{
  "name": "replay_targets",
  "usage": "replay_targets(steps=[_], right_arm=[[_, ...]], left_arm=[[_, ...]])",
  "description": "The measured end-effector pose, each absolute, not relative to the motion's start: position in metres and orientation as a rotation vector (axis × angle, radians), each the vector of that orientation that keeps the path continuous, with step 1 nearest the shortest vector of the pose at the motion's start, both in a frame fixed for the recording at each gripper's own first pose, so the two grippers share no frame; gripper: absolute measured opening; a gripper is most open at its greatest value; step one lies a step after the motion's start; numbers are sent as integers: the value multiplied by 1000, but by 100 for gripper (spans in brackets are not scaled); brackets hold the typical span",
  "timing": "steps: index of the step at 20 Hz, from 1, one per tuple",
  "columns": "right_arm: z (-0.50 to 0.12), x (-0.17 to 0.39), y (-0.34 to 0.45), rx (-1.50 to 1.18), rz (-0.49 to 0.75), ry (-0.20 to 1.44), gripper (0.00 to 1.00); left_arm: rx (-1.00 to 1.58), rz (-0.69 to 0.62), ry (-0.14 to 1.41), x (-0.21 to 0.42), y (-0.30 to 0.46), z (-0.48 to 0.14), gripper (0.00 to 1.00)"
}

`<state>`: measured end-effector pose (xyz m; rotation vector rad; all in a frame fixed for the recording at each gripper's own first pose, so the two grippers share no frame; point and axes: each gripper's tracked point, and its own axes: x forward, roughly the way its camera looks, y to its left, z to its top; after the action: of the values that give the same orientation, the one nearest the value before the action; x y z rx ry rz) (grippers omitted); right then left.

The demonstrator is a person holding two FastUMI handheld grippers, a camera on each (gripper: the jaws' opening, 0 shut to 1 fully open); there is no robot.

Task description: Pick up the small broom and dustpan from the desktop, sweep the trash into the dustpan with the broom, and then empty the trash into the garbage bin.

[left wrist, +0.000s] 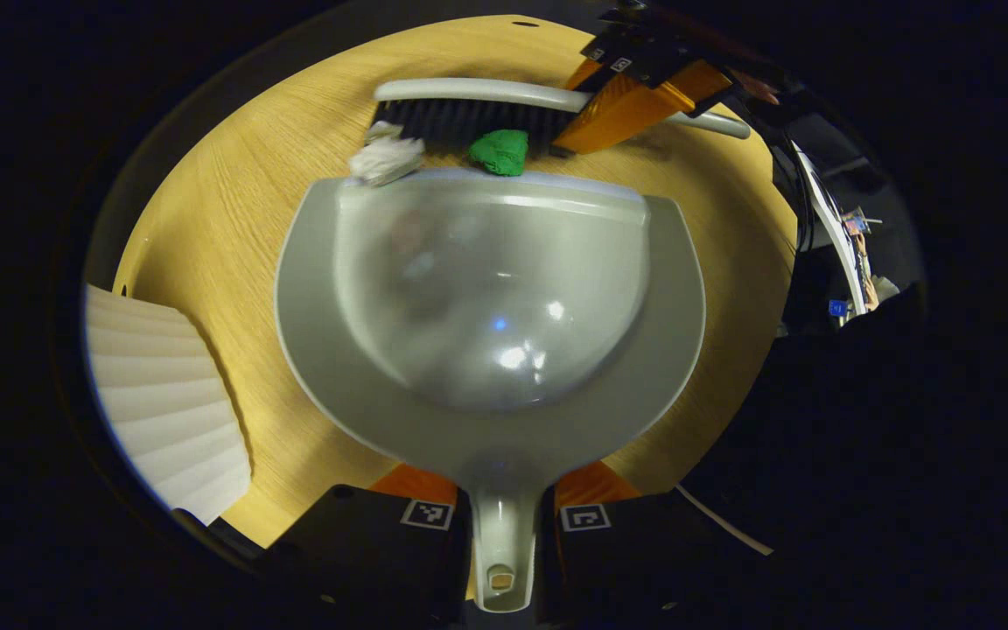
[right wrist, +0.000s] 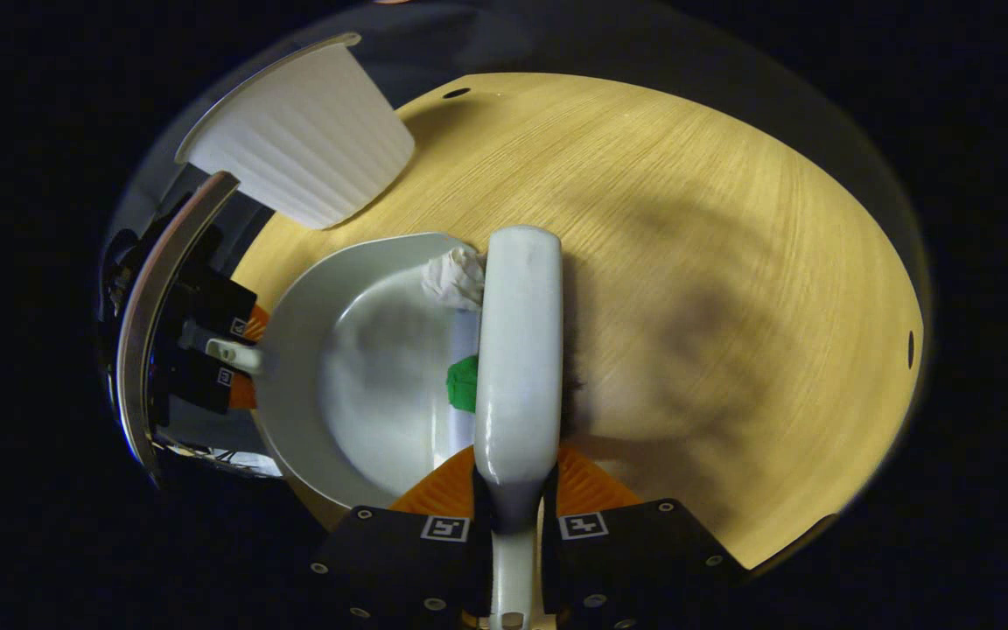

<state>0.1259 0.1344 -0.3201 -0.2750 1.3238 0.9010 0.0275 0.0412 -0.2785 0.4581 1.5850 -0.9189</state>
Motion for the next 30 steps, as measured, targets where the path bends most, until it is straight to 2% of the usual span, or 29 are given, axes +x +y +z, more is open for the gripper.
replay_targets(steps=[4,6,10,17,21,25,30], right_arm=[[-300,102,137,-210,1018,1386,22],[-293,107,137,-177,1010,1390,22],[-294,118,110,-122,869,1334,22],[-313,129,46,-63,472,1303,22],[-334,108,51,-10,282,1352,22],[-351,91,64,7,193,1375,22],[-421,69,74,-34,200,1374,23]], left_arm=[[433,-901,1573,30,37,-276,30],[425,-886,1565,23,44,-281,30],[303,-780,1570,15,34,-277,30],[62,-503,1639,12,2,-272,30],[-30,-357,1667,22,-16,-268,30],[-113,-287,1631,32,-28,-261,30],[-124,-348,1499,40,-29,-255,30]])
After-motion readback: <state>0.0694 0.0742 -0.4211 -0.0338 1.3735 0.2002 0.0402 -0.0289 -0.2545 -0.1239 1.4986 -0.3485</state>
